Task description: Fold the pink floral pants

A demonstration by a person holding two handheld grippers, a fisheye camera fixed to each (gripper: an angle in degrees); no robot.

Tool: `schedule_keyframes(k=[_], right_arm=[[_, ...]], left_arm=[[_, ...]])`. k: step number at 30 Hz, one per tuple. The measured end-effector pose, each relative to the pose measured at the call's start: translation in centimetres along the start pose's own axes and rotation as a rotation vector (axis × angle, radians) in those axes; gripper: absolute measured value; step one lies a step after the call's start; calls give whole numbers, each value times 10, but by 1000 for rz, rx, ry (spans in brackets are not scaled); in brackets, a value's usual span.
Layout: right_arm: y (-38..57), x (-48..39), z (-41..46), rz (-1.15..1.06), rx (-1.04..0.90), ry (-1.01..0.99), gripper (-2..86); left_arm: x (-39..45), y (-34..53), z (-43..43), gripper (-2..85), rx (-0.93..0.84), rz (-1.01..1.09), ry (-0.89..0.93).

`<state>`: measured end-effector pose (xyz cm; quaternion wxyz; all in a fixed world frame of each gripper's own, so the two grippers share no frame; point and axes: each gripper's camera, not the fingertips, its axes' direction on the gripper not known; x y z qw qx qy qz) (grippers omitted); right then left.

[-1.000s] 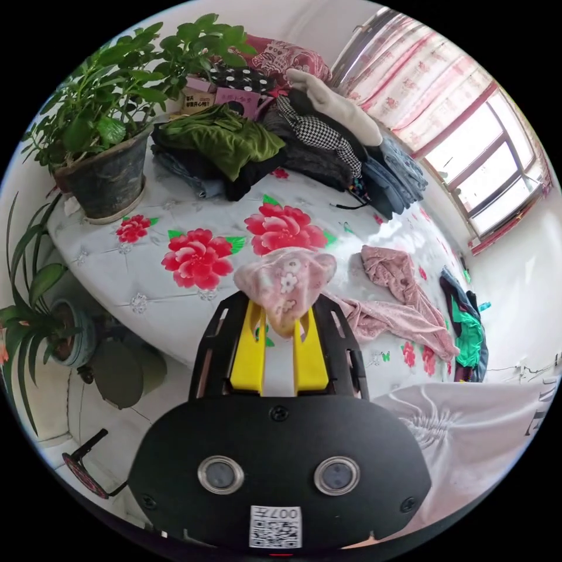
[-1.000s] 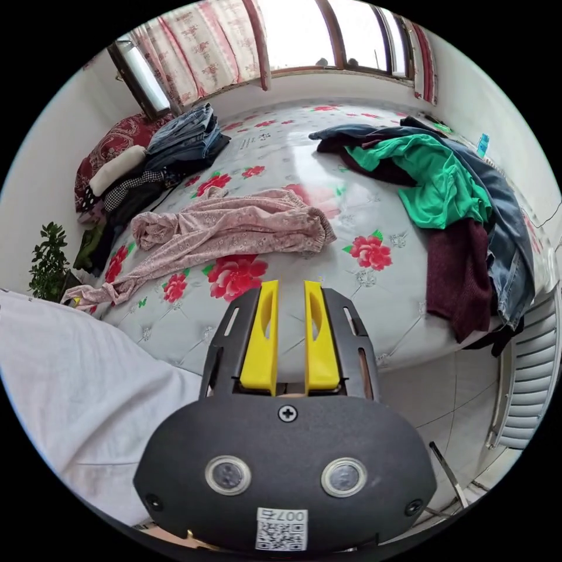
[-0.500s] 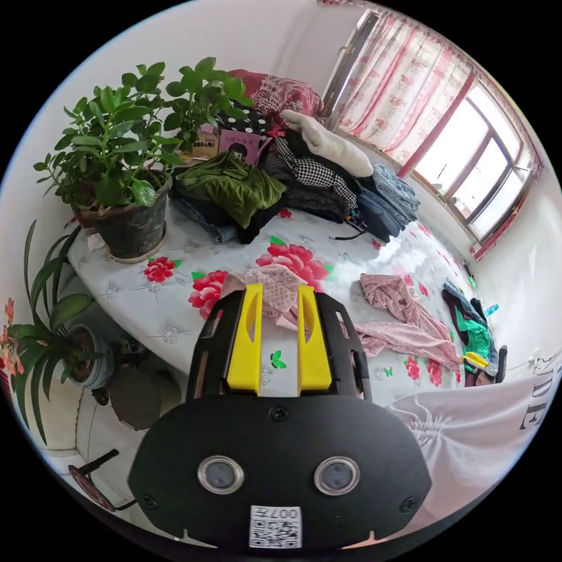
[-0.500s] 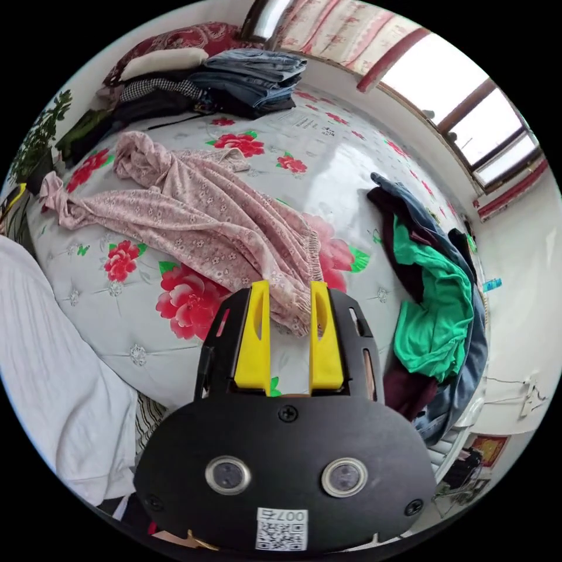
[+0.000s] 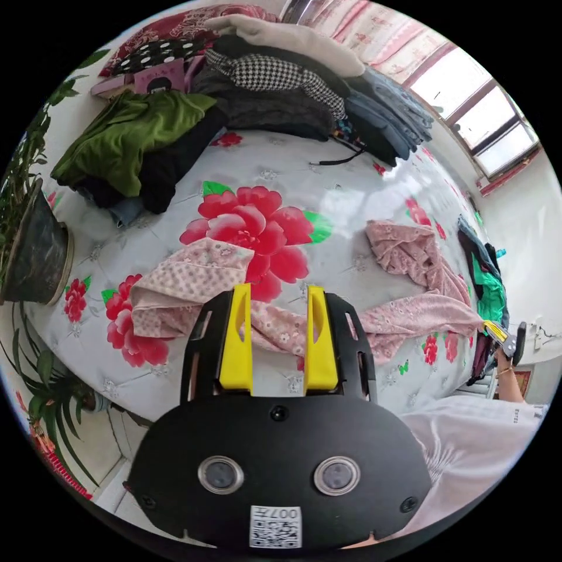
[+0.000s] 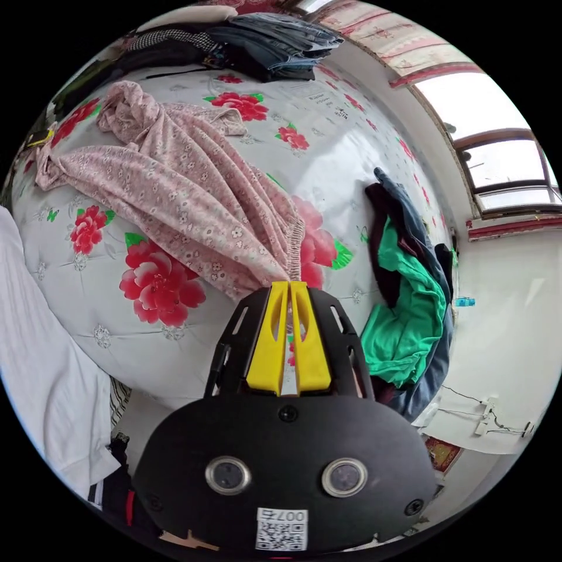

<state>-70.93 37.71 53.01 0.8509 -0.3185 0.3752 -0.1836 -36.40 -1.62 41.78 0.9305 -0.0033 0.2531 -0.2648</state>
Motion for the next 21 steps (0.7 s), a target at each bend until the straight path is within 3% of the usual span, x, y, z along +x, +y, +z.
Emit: schedule_keyframes(k=[4, 7, 10, 13, 18, 21], right_arm=[[5, 20, -27, 101, 65, -32, -3], [10, 31, -28, 170, 60, -104, -3], [12, 40, -25, 232, 51, -156, -3], [2, 62, -39, 286, 90, -178, -3], [-14, 120, -115, 380, 293, -117, -3], [0, 149, -174, 430, 473, -155, -3]], left_arm=[[-17, -18, 15, 105, -59, -90, -42], [-29, -20, 13, 19, -69, -148, -91], [-50, -22, 0, -5, -38, -166, 42], [-68, -33, -44, -8, 98, -164, 161], [-73, -44, -182, -8, 528, -5, 350], [-61, -36, -214, -1, 542, 101, 256]])
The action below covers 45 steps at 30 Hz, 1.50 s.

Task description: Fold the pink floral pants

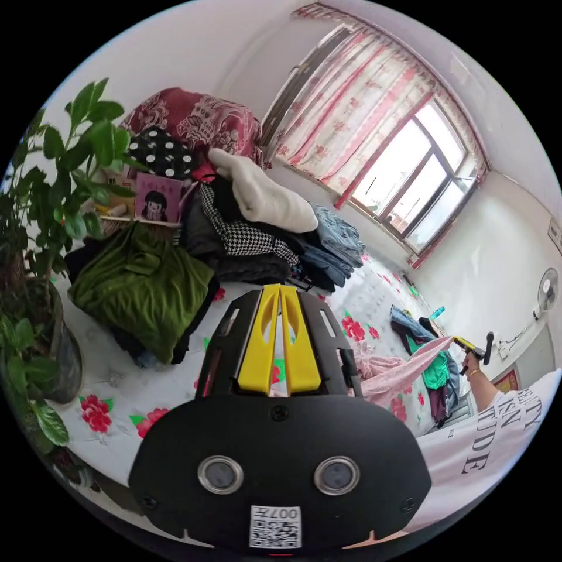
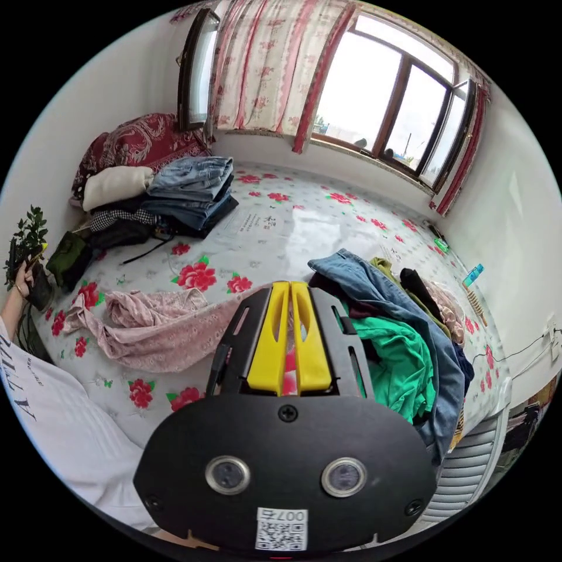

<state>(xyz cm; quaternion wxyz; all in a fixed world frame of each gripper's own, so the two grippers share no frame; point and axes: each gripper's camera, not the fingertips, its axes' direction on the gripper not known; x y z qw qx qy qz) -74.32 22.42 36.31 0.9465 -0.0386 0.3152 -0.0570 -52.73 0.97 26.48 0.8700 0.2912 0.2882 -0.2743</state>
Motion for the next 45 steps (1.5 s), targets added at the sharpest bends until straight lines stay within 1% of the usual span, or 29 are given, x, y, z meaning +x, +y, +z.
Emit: schedule_keyframes(k=[1, 2, 3, 6, 8, 10, 11, 12, 13, 14, 16, 17, 19, 21, 22, 24, 25, 26, 27, 29, 31, 33, 35, 36, 38, 40, 43, 45], right_arm=[[0, 3, -15, 5, 34, -19, -3], [6, 3, -23, 4, 37, -23, -3], [10, 2, -23, 0, 28, -21, -3], [44, 0, -11, 9, -76, 10, -3], [72, 7, -1, 65, -164, -7, -3], [88, 11, 5, 86, -222, -13, -3], [97, 13, 8, 91, -252, -5, -3], [100, 14, 9, 94, -265, 0, -3], [106, 18, 11, 108, -286, 7, -3], [110, 24, 12, 135, -297, 2, -3], [113, 34, 13, 182, -298, -12, -3], [114, 40, 15, 212, -293, -16, -3], [112, 50, 18, 241, -297, -18, -3], [103, 57, 16, 237, -296, -4, -3], [94, 61, 9, 226, -271, 9, -3], [83, 70, -10, 221, -199, 7, -3], [78, 74, -23, 218, -147, 2, -3], [78, 77, -36, 209, -95, 11, -3], [79, 78, -41, 207, -73, 14, -3], [95, 83, -50, 206, -27, -12, -3], [116, 84, -41, 197, -63, -45, -3], [139, 81, -23, 186, -140, -48, -3], [171, 75, 6, 172, -279, -5, -3], [178, 74, 12, 165, -309, -1, -3], [197, 68, 30, 148, -389, 2, -3], [204, 67, 39, 142, -424, 21, -3], [204, 70, 48, 129, -444, 13, -3], [201, 73, 50, 131, -447, 15, -3]], left_arm=[[2, 2, 3, 2, -32, 14, -23], [5, 11, 17, 29, -105, 32, -60], [5, 23, 38, 75, -199, 39, -52], [6, 58, 100, 138, -403, 3, 20], [12, 74, 133, 148, -485, 13, -20], [15, 89, 168, 147, -594, 23, -102], [12, 100, 192, 138, -689, 6, -134], [16, 102, 193, 122, -659, 33, -254], [18, 101, 192, 101, -638, 60, -289], [19, 100, 199, 59, -672, 63, -294], [19, 91, 203, 37, -724, 89, -220], [15, 82, 202, 29, -731, 74, -150], [11, 59, 183, 19, -645, 53, -91], [12, 15, 132, 13, -464, 57, 20], [14, 4, 114, 13, -412, 79, 58], [28, -28, 30, 14, -184, 212, 179], [30, -30, 7, 15, -123, 248, 183], [32, -27, -35, 18, -13, 304, 169], [26, -17, -69, 23, 69, 317, 144], [6, 12, -101, 33, 117, 277, 96], [-22, 51, -110, 49, 65, 181, 17], [-63, 113, -103, 68, -108, -16, -100], [-79, 160, -103, 73, -185, -117, -140], [-83, 184, -104, 73, -205, -168, -152], [-83, 207, -102, 74, -233, -214, -140], [-78, 217, -93, 75, -257, -227, -118], [-65, 208, -64, 82, -299, -196, -49], [-52, 186, -36, 92, -312, -151, -27]])
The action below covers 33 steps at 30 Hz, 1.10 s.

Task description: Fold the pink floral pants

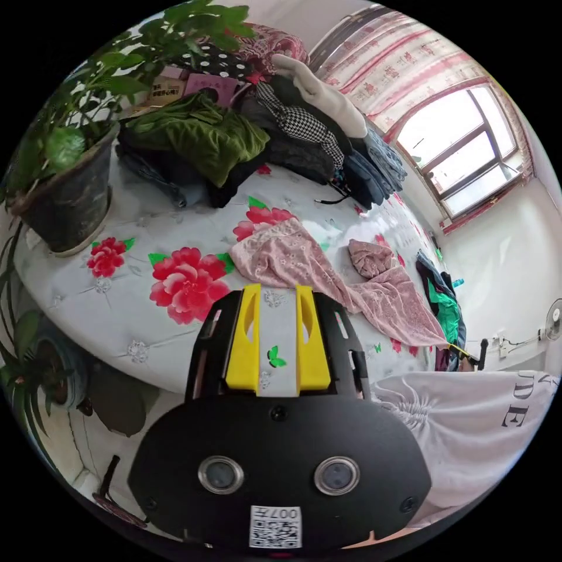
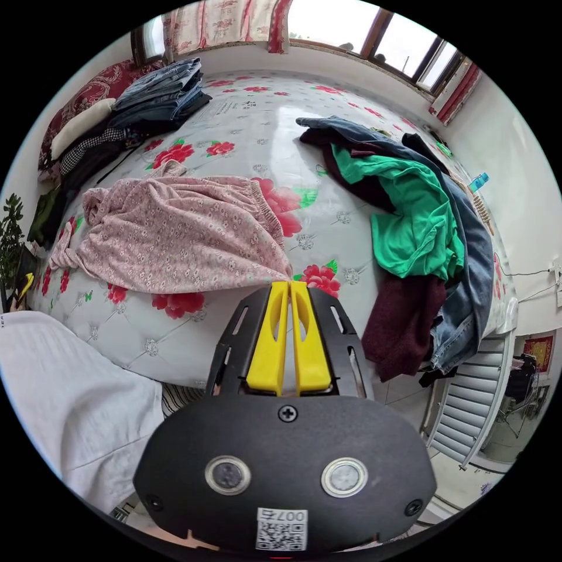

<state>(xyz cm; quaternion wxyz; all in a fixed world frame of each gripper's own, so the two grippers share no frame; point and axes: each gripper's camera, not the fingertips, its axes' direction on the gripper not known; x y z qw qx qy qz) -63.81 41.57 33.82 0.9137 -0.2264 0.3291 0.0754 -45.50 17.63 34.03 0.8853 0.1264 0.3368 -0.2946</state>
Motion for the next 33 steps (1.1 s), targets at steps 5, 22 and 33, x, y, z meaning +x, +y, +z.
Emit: schedule_keyframes(k=[5, 22, 33], right_arm=[[-12, 3, -2, 26, 12, -12, -3], [-28, -4, 15, 86, -65, 42, -3], [-35, 27, 19, 200, -30, -18, -3]], left_arm=[[48, -77, 60, 133, -82, 99, 5], [88, -187, 152, 2, -169, 127, -34], [-31, -22, -8, 73, 65, 8, -65]])
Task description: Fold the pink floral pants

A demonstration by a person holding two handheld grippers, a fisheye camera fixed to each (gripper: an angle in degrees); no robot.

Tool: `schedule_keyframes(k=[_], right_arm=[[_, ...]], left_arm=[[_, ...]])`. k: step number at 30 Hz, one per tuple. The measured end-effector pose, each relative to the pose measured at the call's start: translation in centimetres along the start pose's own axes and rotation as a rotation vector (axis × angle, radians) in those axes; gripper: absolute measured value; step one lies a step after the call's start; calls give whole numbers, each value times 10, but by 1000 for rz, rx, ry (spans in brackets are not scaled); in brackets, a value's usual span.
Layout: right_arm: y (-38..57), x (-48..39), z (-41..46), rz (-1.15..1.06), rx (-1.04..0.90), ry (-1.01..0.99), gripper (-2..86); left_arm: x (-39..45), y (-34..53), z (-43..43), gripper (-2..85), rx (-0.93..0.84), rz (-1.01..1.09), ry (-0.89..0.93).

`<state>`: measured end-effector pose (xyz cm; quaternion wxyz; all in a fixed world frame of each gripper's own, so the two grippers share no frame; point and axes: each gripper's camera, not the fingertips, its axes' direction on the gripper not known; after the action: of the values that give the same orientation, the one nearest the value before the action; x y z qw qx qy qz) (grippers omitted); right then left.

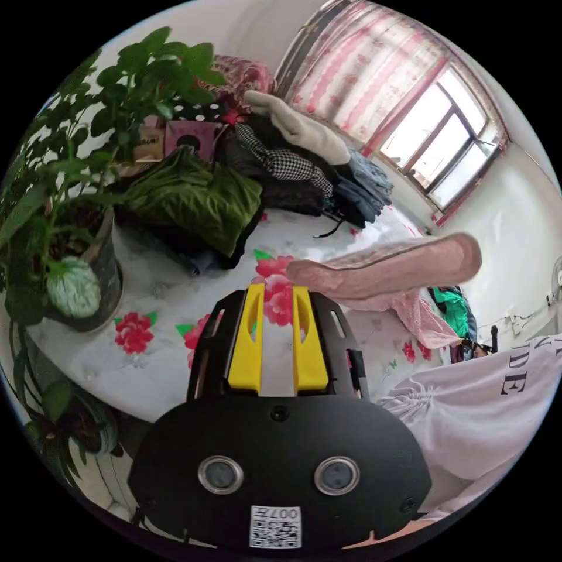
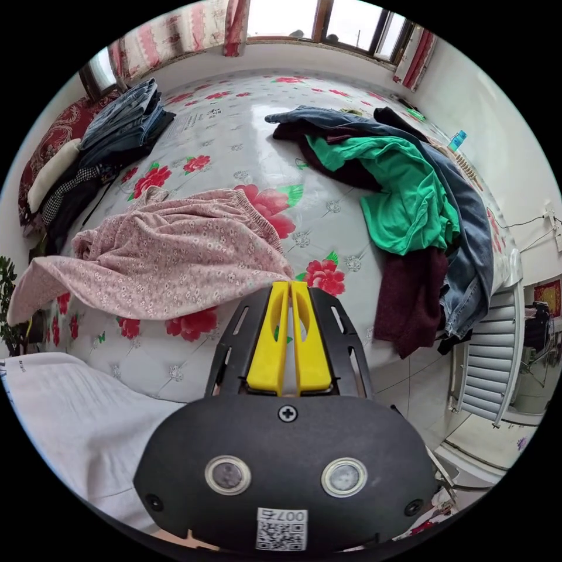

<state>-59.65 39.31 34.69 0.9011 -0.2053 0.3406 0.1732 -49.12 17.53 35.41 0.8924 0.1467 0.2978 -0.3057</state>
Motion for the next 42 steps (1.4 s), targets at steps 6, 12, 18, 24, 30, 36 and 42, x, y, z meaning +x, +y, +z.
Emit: schedule_keyframes(k=[6, 12, 18, 24, 30, 36, 42], right_arm=[[-4, -8, 11, -20, -34, 24, -3], [-2, -22, 17, -71, -50, 60, -3], [7, -32, 29, -101, -75, 80, -3], [-48, -39, 7, -95, -22, 22, -3], [-139, -62, -190, -157, 465, -175, -3], [-83, -66, -321, -295, 890, -133, -3], [-28, -98, -212, -511, 551, -1, -2]], left_arm=[[-5, 64, 9, 94, 14, -193, 7], [49, 51, 99, 141, -195, -108, 42], [104, 23, 172, 35, -319, 12, -382], [103, -106, 159, -5, -244, -15, -109], [155, -237, 8, -7, 95, 140, -40], [153, -207, -96, -7, 320, 152, 93], [118, -131, 1, -7, 43, 73, 88]])
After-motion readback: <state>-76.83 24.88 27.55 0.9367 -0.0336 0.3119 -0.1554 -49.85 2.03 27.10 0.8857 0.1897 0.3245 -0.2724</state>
